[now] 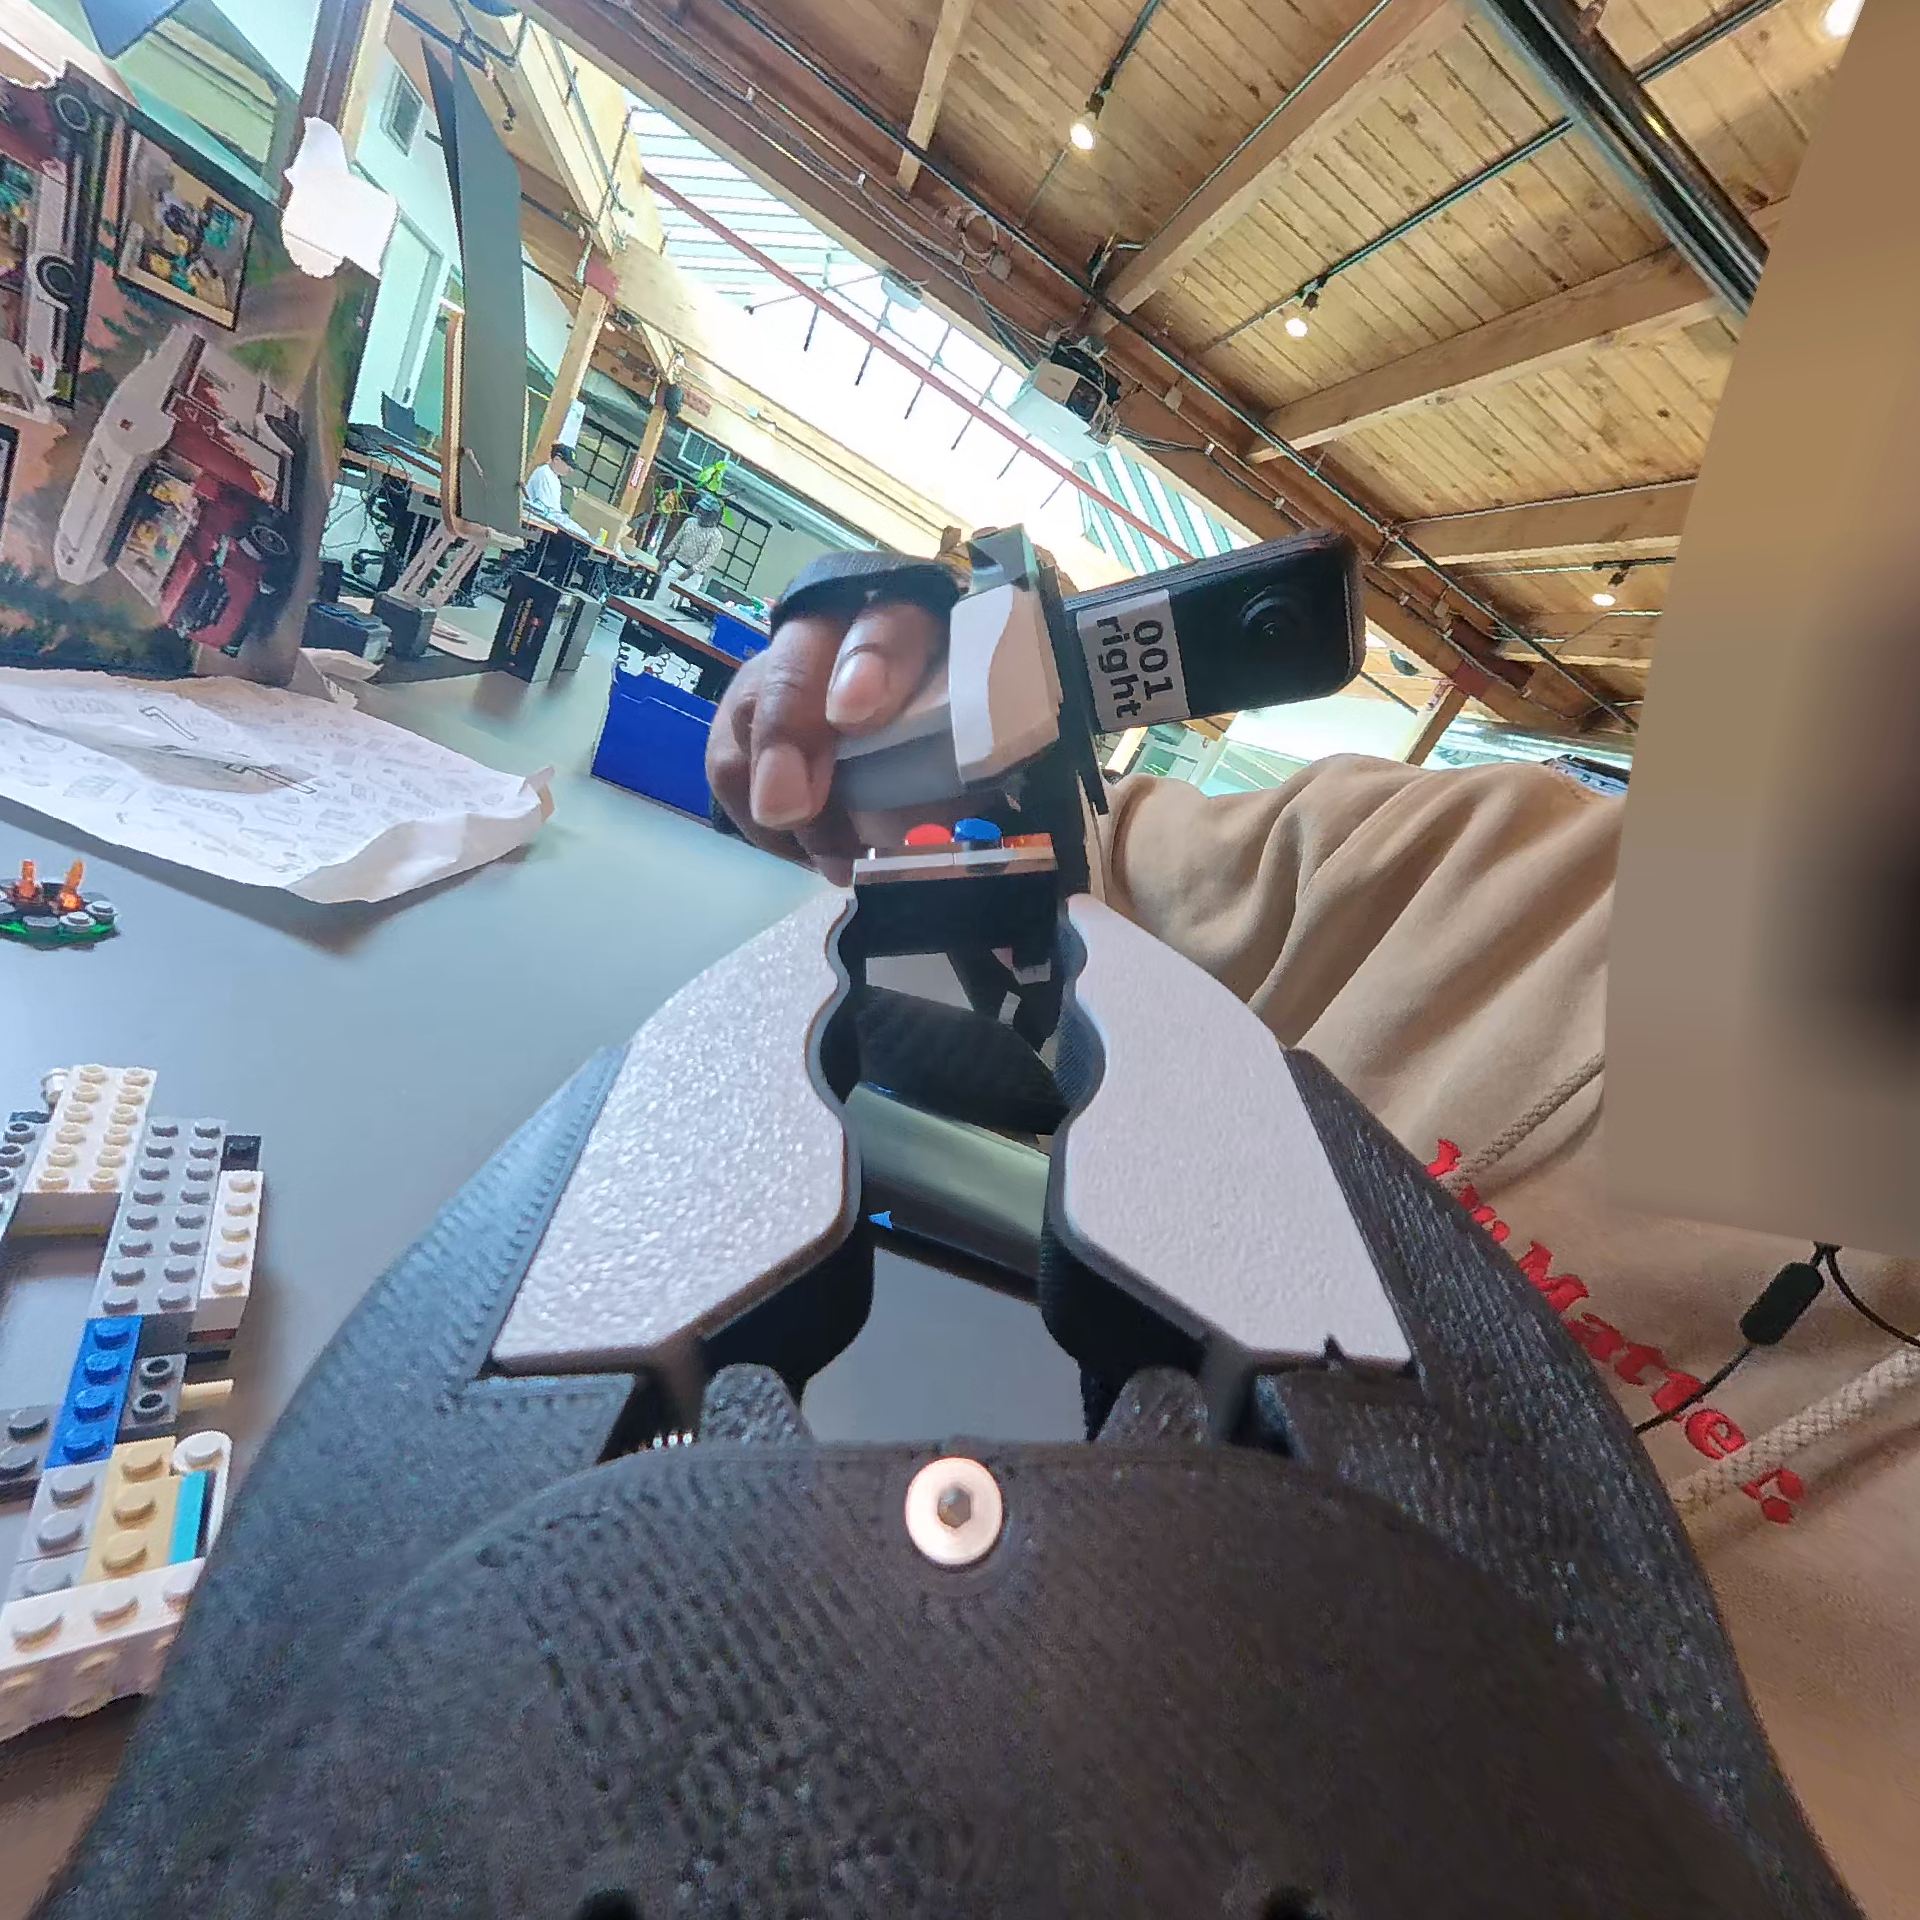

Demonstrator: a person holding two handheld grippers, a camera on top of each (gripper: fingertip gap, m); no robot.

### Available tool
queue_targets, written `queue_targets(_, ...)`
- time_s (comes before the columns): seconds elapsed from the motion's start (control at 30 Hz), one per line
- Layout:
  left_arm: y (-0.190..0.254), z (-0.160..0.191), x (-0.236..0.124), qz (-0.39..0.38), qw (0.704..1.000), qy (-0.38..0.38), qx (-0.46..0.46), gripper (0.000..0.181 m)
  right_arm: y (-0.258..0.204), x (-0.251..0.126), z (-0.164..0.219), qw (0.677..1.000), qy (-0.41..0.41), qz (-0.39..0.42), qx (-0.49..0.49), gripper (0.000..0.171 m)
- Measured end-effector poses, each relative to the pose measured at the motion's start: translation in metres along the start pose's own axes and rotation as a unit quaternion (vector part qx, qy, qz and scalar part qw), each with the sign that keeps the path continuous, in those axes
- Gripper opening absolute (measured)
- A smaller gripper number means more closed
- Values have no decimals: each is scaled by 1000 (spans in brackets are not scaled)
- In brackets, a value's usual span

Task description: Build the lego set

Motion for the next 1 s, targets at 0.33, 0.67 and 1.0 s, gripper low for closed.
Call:
queue_targets(0.33,1,-1,0,-1,1000,-4,3,35,-4,0,4,994,-31,9,-106,23)
queue_targets(0.67,2,2,1,4,1000,-11,-4,34,-7,-2,4,995,-30,8,-97,22)
queue_targets(1.0,2,11,5,11,999,-38,-26,34,-15,-6,3,988,-68,-29,-133,21)
Point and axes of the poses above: each gripper's, where its closed fingertips meet, x out along the fingers, z out of its underside, y = z × x across the jaws, the point moved 5 cm from there along -x, back along the fingers, and after that the axes turned 6 degrees about y, right-handed, at the moved point
